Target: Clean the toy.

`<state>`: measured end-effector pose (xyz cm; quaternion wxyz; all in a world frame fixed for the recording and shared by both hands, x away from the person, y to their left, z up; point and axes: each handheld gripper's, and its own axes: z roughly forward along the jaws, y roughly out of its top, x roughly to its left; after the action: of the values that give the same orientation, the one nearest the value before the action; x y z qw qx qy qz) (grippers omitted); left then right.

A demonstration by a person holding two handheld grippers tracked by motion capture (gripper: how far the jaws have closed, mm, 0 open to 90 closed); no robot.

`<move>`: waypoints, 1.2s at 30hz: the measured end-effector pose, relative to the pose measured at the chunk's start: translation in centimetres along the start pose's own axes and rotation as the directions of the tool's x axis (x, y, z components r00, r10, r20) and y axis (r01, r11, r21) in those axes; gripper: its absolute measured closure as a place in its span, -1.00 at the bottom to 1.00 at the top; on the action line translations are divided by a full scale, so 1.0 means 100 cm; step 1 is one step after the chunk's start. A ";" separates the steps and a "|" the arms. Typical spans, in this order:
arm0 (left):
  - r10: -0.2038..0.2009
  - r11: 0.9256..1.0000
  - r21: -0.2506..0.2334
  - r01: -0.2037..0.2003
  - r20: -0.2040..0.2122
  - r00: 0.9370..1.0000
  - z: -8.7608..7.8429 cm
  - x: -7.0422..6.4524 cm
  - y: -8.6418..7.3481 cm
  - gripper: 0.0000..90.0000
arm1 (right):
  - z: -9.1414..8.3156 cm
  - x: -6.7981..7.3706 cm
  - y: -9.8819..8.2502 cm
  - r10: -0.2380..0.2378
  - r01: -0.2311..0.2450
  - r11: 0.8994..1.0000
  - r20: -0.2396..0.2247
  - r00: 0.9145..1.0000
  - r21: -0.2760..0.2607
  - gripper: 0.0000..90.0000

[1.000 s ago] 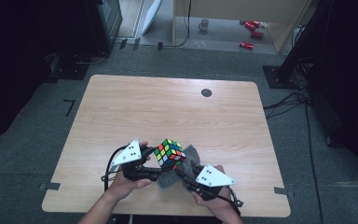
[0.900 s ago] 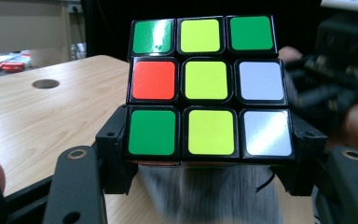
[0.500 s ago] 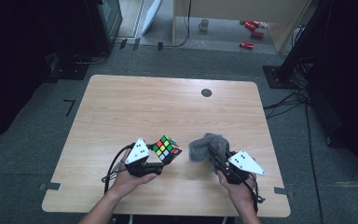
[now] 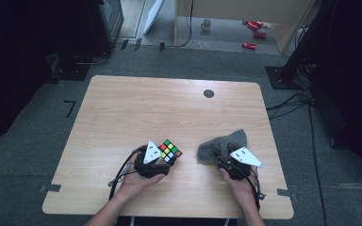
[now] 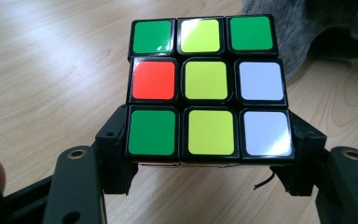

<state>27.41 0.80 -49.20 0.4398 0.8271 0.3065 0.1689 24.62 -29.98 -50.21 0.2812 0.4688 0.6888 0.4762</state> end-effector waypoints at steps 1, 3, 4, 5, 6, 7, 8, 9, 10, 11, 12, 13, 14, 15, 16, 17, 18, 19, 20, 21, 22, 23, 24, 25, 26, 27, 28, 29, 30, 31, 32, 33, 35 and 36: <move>-0.006 1.000 0.016 0.006 0.003 1.000 0.003 -0.001 -0.001 -0.22 | 0.003 0.000 -0.003 0.007 -0.007 1.000 -0.003 1.000 0.029 0.17; -0.002 1.000 0.029 0.002 0.003 1.000 0.006 -0.002 -0.002 -0.22 | 0.008 -0.002 -0.007 0.027 -0.024 0.994 -0.026 0.999 0.104 -0.13; 0.000 0.999 0.033 -0.001 0.004 1.000 0.006 -0.003 -0.003 -0.22 | 0.009 -0.001 -0.007 0.024 -0.022 0.991 -0.019 1.000 0.130 -0.28; 0.001 0.999 0.037 -0.001 0.005 1.000 0.007 -0.004 -0.003 -0.22 | 0.009 -0.001 -0.007 0.016 -0.016 0.988 -0.005 1.000 0.155 -0.47; 0.003 0.999 0.040 -0.004 0.006 1.000 0.008 -0.004 -0.003 -0.22 | 0.008 -0.001 -0.006 0.015 -0.016 0.984 0.010 1.000 0.179 -0.69; 0.004 0.999 0.042 -0.004 0.006 1.000 0.009 -0.004 -0.004 -0.22 | 0.008 0.000 -0.003 0.015 -0.018 0.980 0.017 1.000 0.196 -0.76; 0.000 0.999 0.046 -0.001 0.008 1.000 0.010 -0.005 -0.004 -0.22 | 0.006 0.000 -0.001 0.016 -0.017 0.979 0.007 1.000 0.202 -0.80; 0.002 0.999 0.051 -0.002 0.010 1.000 0.010 -0.005 -0.004 -0.22 | 0.004 0.000 0.000 0.017 -0.015 0.979 -0.006 1.000 0.205 -0.87; 0.003 0.998 0.058 -0.004 0.012 1.000 0.011 -0.005 -0.005 -0.22 | 0.002 0.001 0.001 0.014 -0.011 0.976 -0.015 1.000 0.215 -0.92; 0.005 0.998 0.064 -0.006 0.016 1.000 0.012 -0.006 -0.005 -0.22 | 0.001 0.001 0.000 0.002 0.003 0.974 -0.021 1.000 0.228 -0.95; 0.009 0.997 0.071 -0.011 0.018 1.000 0.013 -0.007 -0.006 -0.22 | 0.000 0.002 -0.001 -0.013 0.018 0.971 -0.021 1.000 0.236 -0.97; 0.019 0.997 0.075 -0.020 0.022 1.000 0.014 -0.008 -0.006 -0.22 | -0.002 0.002 -0.002 -0.024 0.029 0.969 -0.023 0.999 0.245 -1.00; 0.028 0.996 0.080 -0.029 0.020 0.999 0.014 -0.010 -0.007 -0.22 | -0.004 0.002 -0.003 -0.024 0.031 0.967 -0.029 0.999 0.251 -1.00; 0.037 0.996 0.084 -0.038 0.017 0.999 0.015 -0.011 -0.007 -0.22 | -0.006 0.001 -0.004 -0.018 0.024 0.967 -0.027 0.999 0.253 -1.00; 0.040 0.996 0.085 -0.041 0.014 0.999 0.016 -0.012 -0.007 -0.22 | -0.008 0.001 -0.003 -0.011 0.017 0.968 -0.026 1.000 0.250 -1.00; 0.039 0.995 0.090 -0.040 0.015 0.999 0.017 -0.013 -0.008 -0.22 | -0.011 0.000 -0.002 -0.009 0.016 0.971 -0.030 1.000 0.240 -1.00; 0.035 0.995 0.090 -0.036 0.015 0.999 0.017 -0.013 -0.008 -0.22 | -0.014 -0.001 0.000 0.002 0.005 0.974 -0.029 1.000 0.228 -1.00; 0.031 0.995 0.091 -0.033 0.016 0.999 0.017 -0.013 -0.008 -0.22 | -0.017 -0.002 0.002 0.020 -0.013 0.976 -0.027 0.999 0.215 -1.00; 0.028 0.995 0.091 -0.029 0.015 0.999 0.018 -0.013 -0.008 -0.22 | -0.020 -0.004 0.003 0.039 -0.032 0.978 -0.030 0.999 0.205 -1.00; 0.025 0.996 0.091 -0.026 0.014 1.000 0.018 -0.013 -0.008 -0.22 | -0.022 -0.006 0.005 0.050 -0.043 0.979 -0.030 0.998 0.197 -1.00; 0.021 0.996 0.091 -0.022 0.015 1.000 0.018 -0.013 -0.008 -0.22 | -0.023 -0.008 0.005 0.055 -0.049 0.979 -0.026 0.998 0.197 -1.00; 0.017 0.996 0.092 -0.019 0.017 1.000 0.018 -0.012 -0.007 -0.22 | -0.025 -0.009 0.004 0.050 -0.044 0.978 -0.023 0.999 0.203 -1.00; 0.012 0.996 0.093 -0.014 0.018 1.000 0.018 -0.012 -0.007 -0.22 | -0.027 -0.010 0.003 0.037 -0.032 0.977 -0.018 0.999 0.210 -1.00; 0.005 0.995 0.098 -0.007 0.022 1.000 0.019 -0.011 -0.007 -0.22 | -0.029 -0.012 0.000 0.031 -0.027 0.976 -0.014 0.999 0.217 -1.00; 0.002 0.995 0.099 -0.004 0.023 1.000 0.019 -0.011 -0.007 -0.22 | -0.031 -0.014 -0.002 0.032 -0.029 0.975 -0.010 0.999 0.222 -1.00; 0.004 0.995 0.101 -0.007 0.023 1.000 0.020 -0.011 -0.007 -0.22 | -0.033 -0.016 -0.005 0.037 -0.034 0.974 -0.007 0.999 0.224 -1.00; 0.003 0.995 0.104 -0.006 0.026 1.000 0.020 -0.011 -0.007 -0.23 | -0.036 -0.018 -0.007 0.041 -0.038 0.974 -0.006 0.999 0.223 -1.00; 0.001 0.994 0.107 -0.004 0.028 1.000 0.020 -0.011 -0.007 -0.23 | -0.038 -0.019 -0.009 0.039 -0.037 0.974 -0.007 0.999 0.222 -1.00; 0.000 0.994 0.110 -0.003 0.028 1.000 0.021 -0.011 -0.007 -0.23 | -0.041 -0.021 -0.010 0.037 -0.034 0.975 -0.012 0.999 0.219 -1.00; -0.004 0.994 0.113 0.000 0.030 1.000 0.021 -0.011 -0.007 -0.23 | -0.044 -0.021 -0.010 0.032 -0.027 0.977 -0.018 0.999 0.213 -1.00; -0.009 0.994 0.107 0.005 0.037 0.999 0.021 -0.011 -0.008 -0.26 | -0.047 -0.022 -0.011 0.026 -0.020 0.978 -0.024 0.999 0.205 -1.00; -0.016 0.995 0.102 0.011 0.047 0.999 0.021 -0.010 -0.008 -0.31 | -0.050 -0.023 -0.012 0.021 -0.014 0.980 -0.036 0.999 0.198 -1.00; -0.021 0.996 0.091 0.015 0.066 0.998 0.019 -0.010 -0.007 -0.40 | -0.055 -0.026 -0.014 0.018 -0.010 0.984 -0.046 0.999 0.178 -1.00; -0.023 0.996 0.086 0.016 0.072 0.997 0.019 -0.011 -0.006 -0.45 | -0.057 -0.028 -0.015 0.027 -0.018 0.985 -0.048 0.999 0.172 -1.00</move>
<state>27.39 -0.80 -50.77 0.4167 0.8477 0.3052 0.1210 20.43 -34.96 -49.54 0.2171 0.4870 0.7288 0.4296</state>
